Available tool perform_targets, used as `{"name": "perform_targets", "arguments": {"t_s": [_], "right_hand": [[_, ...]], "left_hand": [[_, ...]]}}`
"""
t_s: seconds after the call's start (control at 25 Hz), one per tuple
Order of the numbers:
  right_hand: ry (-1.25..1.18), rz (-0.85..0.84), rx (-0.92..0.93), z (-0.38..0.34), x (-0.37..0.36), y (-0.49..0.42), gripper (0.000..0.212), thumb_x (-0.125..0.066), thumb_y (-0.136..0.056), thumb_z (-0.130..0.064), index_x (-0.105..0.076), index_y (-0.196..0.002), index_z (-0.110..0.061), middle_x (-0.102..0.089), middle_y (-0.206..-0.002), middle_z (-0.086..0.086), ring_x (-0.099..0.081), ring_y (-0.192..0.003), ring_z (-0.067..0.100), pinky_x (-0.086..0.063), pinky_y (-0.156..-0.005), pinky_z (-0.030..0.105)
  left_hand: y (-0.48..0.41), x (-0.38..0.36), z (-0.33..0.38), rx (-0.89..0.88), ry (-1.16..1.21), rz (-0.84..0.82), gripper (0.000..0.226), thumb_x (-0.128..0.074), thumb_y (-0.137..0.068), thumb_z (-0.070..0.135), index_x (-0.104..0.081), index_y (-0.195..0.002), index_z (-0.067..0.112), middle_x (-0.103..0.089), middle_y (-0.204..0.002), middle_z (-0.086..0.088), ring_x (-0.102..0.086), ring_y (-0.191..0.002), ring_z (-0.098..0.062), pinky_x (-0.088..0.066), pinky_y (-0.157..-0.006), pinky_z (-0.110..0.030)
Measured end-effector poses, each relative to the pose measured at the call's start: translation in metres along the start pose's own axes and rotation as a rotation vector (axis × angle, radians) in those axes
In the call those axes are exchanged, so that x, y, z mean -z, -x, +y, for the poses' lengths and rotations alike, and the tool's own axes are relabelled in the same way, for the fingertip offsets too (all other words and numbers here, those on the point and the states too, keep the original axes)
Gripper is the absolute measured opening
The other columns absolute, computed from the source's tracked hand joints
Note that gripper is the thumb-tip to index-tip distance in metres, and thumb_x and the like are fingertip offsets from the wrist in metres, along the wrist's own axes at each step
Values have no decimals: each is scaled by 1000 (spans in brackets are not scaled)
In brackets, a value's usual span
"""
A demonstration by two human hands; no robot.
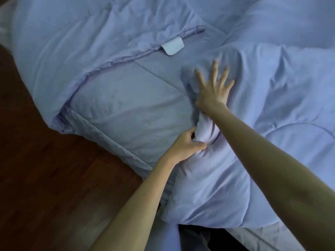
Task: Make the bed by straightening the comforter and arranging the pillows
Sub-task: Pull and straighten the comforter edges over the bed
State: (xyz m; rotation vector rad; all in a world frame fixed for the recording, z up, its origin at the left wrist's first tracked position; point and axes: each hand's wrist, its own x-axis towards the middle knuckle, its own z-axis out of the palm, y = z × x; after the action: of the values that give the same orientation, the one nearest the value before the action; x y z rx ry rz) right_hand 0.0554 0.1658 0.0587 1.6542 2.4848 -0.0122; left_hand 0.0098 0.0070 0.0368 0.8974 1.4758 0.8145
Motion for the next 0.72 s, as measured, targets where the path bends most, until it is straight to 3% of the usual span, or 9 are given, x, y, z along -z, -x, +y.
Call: {"name": "perform_targets", "arguments": {"t_s": [0.12,0.2,0.28,0.36,0.44,0.52,0.6,0.72], "right_hand": [[-17,35,-116,36,20,17,109,-73,-69,-45,4,-147,-45,9,-159,14,0,-142,52,-13,-104,72],[5,28,-182,65,32,39,105,-71,-73,-36,3,-148,-42,-22,-152,19,-25,-136,49,-20,-104,67],[-81,14,-244,99,38,66,85,-63,-75,-15,-18,-146,-30,-54,-123,18,-53,-113,43,-36,-92,50],[-250,95,-320,140,39,100,57,-56,-74,-6,-44,-128,-19,-61,-115,18,-58,-104,43,-42,-78,42],[-456,238,-435,180,42,140,47,-51,-73,-6,-58,-117,-19,-63,-116,18,-56,-107,42,-45,-81,40],[-644,396,-548,216,44,187,45,-50,-70,-4,-65,-110,-19,-68,-107,18,-58,-105,39,-45,-80,36],[-763,499,-644,249,39,247,40,-50,-68,-2,-67,-101,-15,-69,-88,14,-62,-94,36,-42,-72,32],[-867,552,-653,279,17,336,34,-48,-63,-5,-66,-90,-13,-58,-69,5,-59,-71,24,-38,-63,30]], "left_hand": [[12,-26,13,-35,21,-193,17,-64,-80,4,-64,-90,17,-65,-78,13,-56,-71,-2,-45,-66,-16],[22,-52,23,-53,3,-276,16,-64,-76,4,-56,-74,17,-53,-62,17,-46,-60,-1,-40,-60,-15],[27,-75,29,-18,-34,-356,11,-64,-73,11,-56,-80,8,-52,-73,8,-45,-69,-7,-38,-65,-22],[29,-95,31,77,48,-491,13,-62,-83,16,-64,-95,15,-61,-87,1,-53,-77,-9,-42,-69,-22],[29,-109,46,251,364,-424,19,-49,-93,33,-65,-98,24,-68,-83,3,-59,-74,-9,-41,-63,-23],[21,-125,69,245,490,-145,31,-42,-95,50,-61,-98,25,-68,-83,3,-58,-74,-12,-39,-59,-26],[22,-155,101,93,324,1,35,-43,-93,57,-53,-111,28,-63,-108,-1,-58,-89,-16,-44,-66,-27],[39,-222,138,-2,-20,-182,60,-46,-86,67,-44,-131,29,-51,-130,0,-55,-109,-19,-47,-78,-32]]}}
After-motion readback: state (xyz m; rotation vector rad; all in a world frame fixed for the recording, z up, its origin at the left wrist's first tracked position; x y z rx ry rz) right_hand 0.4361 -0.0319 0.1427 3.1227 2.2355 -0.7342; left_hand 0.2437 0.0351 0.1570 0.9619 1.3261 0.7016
